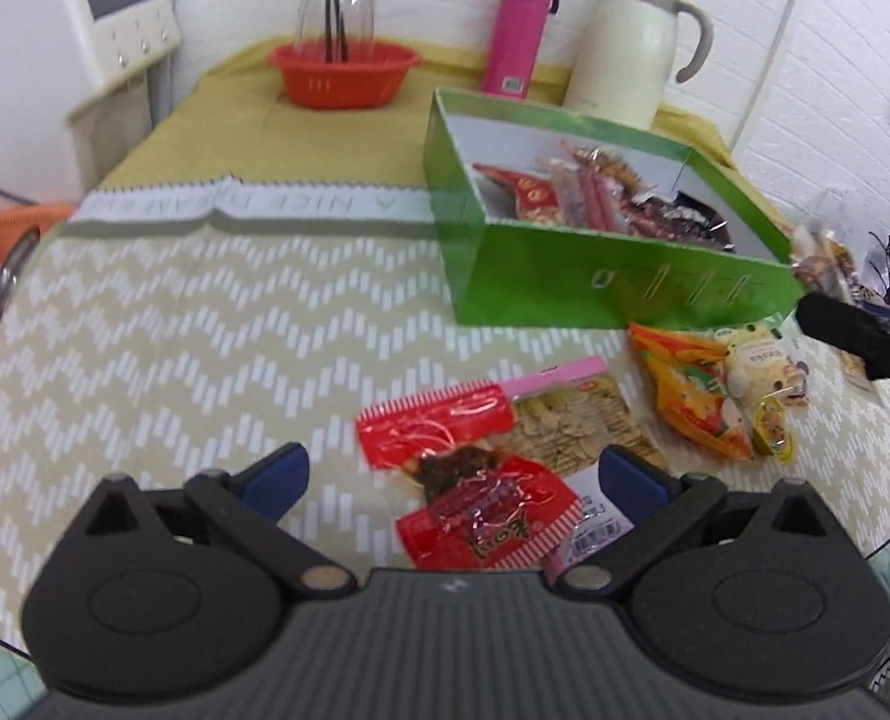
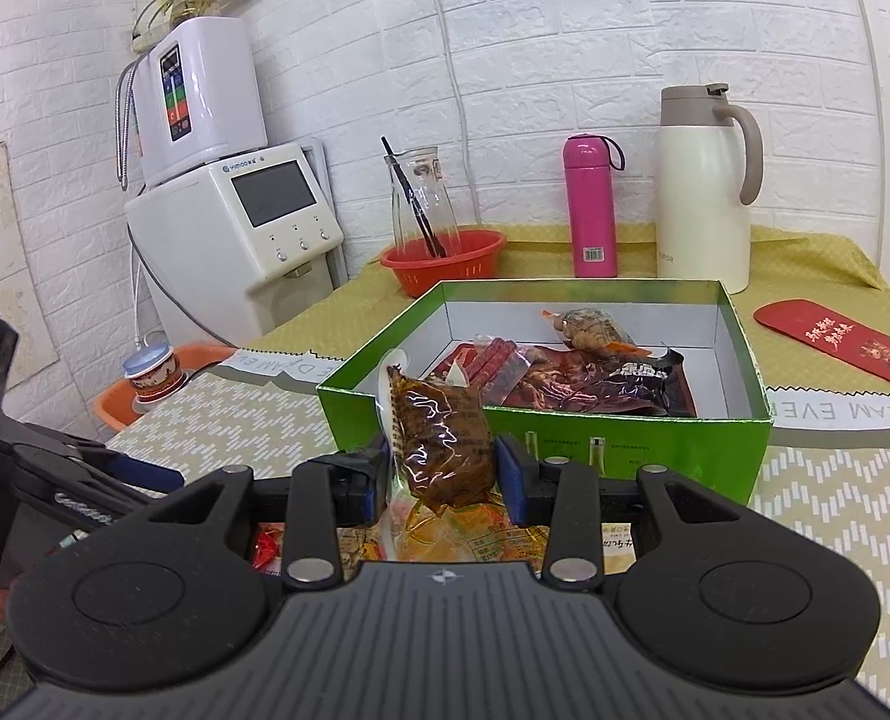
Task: Organize snacks
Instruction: 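Grasp the remaining red candy wrappers with the left tool, then lower the candy wrappers into the box and open the left tool while the right tool releases the jerky bag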
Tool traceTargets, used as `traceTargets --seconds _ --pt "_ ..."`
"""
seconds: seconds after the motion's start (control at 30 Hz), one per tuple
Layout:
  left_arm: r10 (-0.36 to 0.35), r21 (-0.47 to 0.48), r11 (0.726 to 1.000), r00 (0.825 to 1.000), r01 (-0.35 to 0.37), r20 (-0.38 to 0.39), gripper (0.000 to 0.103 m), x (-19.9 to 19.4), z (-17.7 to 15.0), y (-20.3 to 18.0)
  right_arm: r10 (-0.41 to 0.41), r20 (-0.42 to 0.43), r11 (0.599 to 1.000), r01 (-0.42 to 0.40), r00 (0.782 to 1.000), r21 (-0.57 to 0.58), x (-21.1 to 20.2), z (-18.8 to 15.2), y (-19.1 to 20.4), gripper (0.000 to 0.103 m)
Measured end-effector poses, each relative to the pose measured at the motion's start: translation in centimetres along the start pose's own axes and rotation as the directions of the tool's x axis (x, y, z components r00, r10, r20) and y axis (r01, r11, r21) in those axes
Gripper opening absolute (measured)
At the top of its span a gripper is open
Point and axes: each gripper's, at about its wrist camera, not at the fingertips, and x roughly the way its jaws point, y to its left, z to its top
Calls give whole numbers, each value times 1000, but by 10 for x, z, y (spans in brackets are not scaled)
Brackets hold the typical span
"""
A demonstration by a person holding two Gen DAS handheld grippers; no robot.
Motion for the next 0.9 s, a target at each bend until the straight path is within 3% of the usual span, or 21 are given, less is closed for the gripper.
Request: traceTargets --seconds 0.07,0.17,0.23,0.27,0.33,0.67,0.9 --pt "19 13 1000 999 -18 -34 102 16 -2 1 1 -2 1000 -1 1000 4 -1 -1 -1 65" --pt "35 99 994 999 -35 2 101 20 -7 3 -2 2 1000 2 1000 12 -5 -3 -5 65" --pt "43 111 993 999 -41 -14 82 14 -6 9 -8 2 1000 8 1000 10 -7 -4 -8 65" --pt "52 122 991 998 -49 -18 60 11 -6 11 -13 -1 1000 13 1000 11 -7 -4 -10 65" --pt "55 112 992 998 -52 -22 55 6 -6 19 -17 -2 1000 17 1000 21 -6 -4 -12 65" --pt "62 155 986 998 -62 9 58 0 -14 20 -10 -21 1000 11 1000 23 -1 -8 -10 65" --pt "-42 162 987 992 23 115 57 -36 11 -3 -26 10 1000 26 1000 6 -1 5 -9 65"
